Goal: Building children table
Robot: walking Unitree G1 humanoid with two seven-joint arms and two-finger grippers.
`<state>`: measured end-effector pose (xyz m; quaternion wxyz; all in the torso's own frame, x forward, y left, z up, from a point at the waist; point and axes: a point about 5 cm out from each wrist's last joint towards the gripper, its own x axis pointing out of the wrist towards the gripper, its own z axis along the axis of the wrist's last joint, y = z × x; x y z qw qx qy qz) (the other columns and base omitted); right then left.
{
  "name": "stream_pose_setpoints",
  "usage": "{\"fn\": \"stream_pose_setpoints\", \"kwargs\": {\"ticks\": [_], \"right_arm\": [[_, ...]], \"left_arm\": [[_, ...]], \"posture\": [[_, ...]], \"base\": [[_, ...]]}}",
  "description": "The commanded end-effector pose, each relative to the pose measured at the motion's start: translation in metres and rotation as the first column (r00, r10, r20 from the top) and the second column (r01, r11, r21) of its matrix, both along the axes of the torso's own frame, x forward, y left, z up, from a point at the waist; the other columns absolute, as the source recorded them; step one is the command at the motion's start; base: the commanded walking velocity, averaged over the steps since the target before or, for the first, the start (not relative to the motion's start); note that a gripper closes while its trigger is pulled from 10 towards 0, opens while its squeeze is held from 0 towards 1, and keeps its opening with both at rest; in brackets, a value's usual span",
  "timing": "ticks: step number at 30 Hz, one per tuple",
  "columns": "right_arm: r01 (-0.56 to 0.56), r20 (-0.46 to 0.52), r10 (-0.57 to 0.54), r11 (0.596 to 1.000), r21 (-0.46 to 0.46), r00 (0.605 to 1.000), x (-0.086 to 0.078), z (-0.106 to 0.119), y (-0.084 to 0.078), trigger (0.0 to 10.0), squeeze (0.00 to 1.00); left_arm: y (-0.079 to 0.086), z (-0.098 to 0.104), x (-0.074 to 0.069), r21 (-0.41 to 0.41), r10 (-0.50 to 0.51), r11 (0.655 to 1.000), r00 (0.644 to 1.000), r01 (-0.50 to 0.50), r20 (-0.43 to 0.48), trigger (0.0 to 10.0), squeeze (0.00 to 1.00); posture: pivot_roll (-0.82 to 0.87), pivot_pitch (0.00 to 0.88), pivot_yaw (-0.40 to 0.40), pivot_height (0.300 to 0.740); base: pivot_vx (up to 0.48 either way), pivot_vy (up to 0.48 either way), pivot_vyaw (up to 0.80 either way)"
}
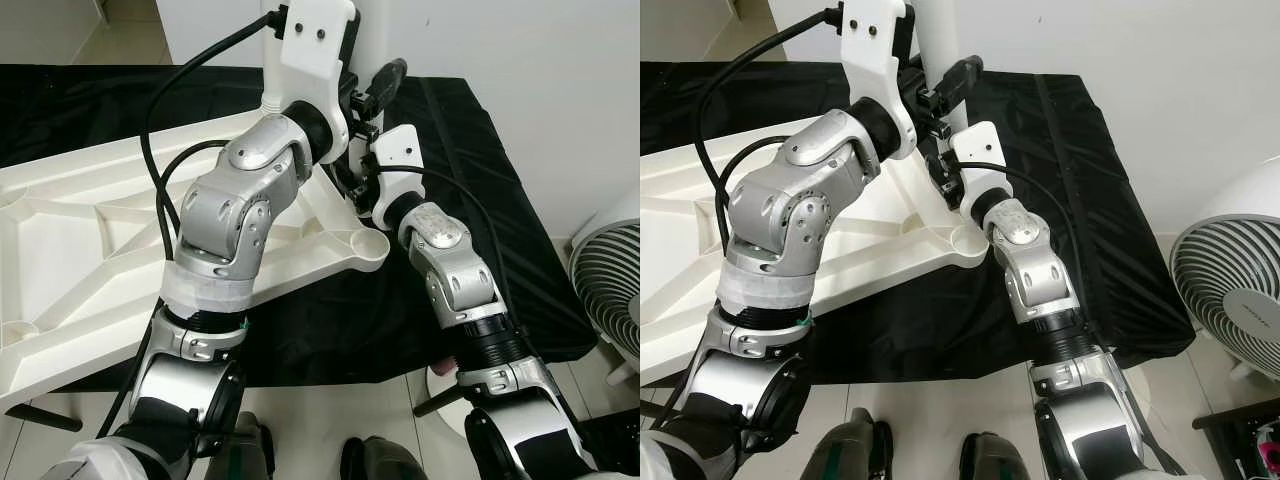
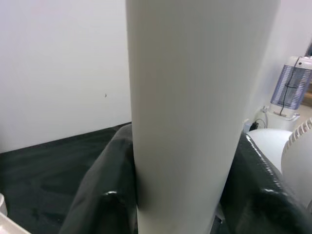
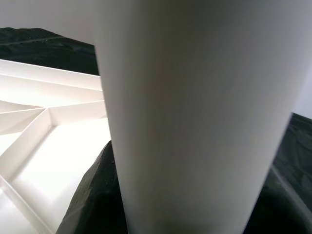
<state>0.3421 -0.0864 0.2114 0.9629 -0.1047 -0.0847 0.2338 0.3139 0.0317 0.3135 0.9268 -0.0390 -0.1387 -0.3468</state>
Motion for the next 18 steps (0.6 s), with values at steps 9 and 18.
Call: {"fn": "stream_pose_setpoints", "kwargs": {"ticks": [9, 18], "right_arm": [[0.043, -0.057, -0.038, 0.995, 0.090, 0.998, 0.0021, -0.0035, -0.0030, 10.0, 0.00], [0.115, -0.084, -0.101, 0.977, 0.181, 0.991, 0.0050, -0.0032, -0.0114, 10.0, 0.00]], "left_arm": [[0.0025, 0.0037, -0.0009, -0.056, -0.007, 0.998, 1.000, 0.008, 0.015, 10.0, 1.00], [0.0092, 0.0056, 0.0001, -0.101, 0.028, 0.995, 1.000, -0.026, 0.012, 10.0, 0.00]], "posture": [[0.02, 0.033, -0.024, 0.740], [0.02, 0.038, -0.025, 0.740]], "base": [[0.000, 0.000, 0.00], [0.000, 0.000, 0.00]]}}
